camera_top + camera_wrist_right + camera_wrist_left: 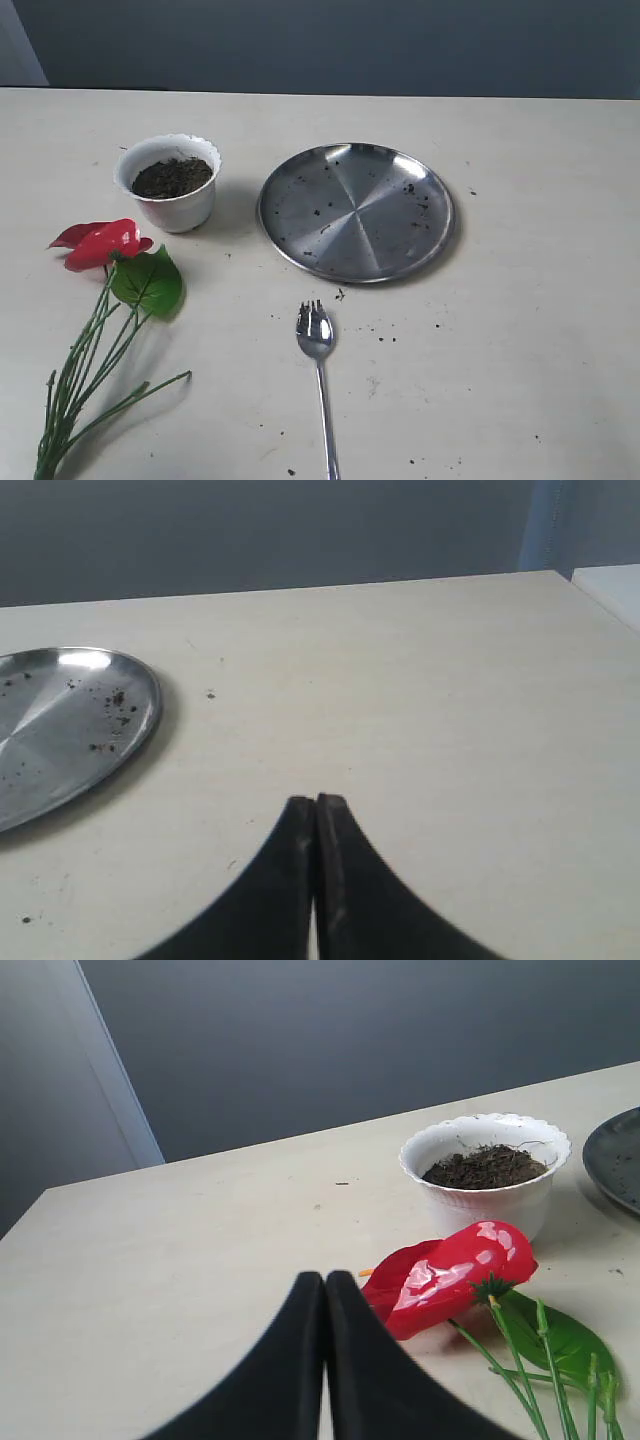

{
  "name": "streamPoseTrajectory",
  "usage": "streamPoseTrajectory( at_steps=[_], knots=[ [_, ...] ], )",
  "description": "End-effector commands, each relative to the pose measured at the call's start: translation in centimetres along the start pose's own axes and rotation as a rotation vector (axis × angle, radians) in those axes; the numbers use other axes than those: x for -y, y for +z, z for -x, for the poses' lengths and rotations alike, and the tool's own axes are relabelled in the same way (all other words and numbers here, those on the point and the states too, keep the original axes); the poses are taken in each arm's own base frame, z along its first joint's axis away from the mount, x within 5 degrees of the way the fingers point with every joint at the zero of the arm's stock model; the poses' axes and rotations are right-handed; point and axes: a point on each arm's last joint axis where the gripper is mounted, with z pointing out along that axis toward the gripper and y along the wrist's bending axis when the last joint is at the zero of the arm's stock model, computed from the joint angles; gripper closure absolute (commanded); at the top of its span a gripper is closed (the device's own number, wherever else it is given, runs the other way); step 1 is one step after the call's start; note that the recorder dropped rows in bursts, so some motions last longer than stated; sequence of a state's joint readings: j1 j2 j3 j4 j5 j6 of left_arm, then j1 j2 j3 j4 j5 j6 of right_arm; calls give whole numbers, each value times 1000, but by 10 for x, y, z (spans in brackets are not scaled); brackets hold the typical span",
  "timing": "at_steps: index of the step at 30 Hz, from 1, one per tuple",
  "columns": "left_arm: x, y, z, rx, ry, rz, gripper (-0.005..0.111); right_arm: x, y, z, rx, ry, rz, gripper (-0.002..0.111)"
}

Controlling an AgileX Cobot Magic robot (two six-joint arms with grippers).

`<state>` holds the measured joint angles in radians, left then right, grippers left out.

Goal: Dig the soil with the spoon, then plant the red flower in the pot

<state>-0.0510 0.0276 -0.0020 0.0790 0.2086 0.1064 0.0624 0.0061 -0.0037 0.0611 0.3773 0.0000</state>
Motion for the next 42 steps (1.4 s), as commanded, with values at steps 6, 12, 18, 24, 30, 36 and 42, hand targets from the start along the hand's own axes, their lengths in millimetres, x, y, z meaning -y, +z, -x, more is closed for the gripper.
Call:
streamPoseTrajectory(
  at_steps=[6, 12, 18, 24, 30, 36, 42],
  knots=[
    [0, 0, 0, 10, -13, -2, 106, 0, -5, 29, 335, 134, 29, 109],
    [0, 0, 0, 10, -13, -2, 106, 3, -8, 37, 423, 757, 138, 109],
    [0, 0, 0, 10, -13, -2, 106, -5, -5, 27, 271, 801, 183, 109],
    [0, 0, 0, 10, -13, -2, 106, -13, -31, 73, 387, 443, 251, 109],
    [0, 0, 0, 10, -13, -2, 106, -27, -46, 148, 351, 147, 287, 109],
    [0, 0, 0, 10, -13, -2, 106, -51, 2, 233, 76, -50, 396, 109],
    [0, 0, 0, 10, -13, -2, 106, -65, 80, 276, -143, -104, 441, 109]
  ],
)
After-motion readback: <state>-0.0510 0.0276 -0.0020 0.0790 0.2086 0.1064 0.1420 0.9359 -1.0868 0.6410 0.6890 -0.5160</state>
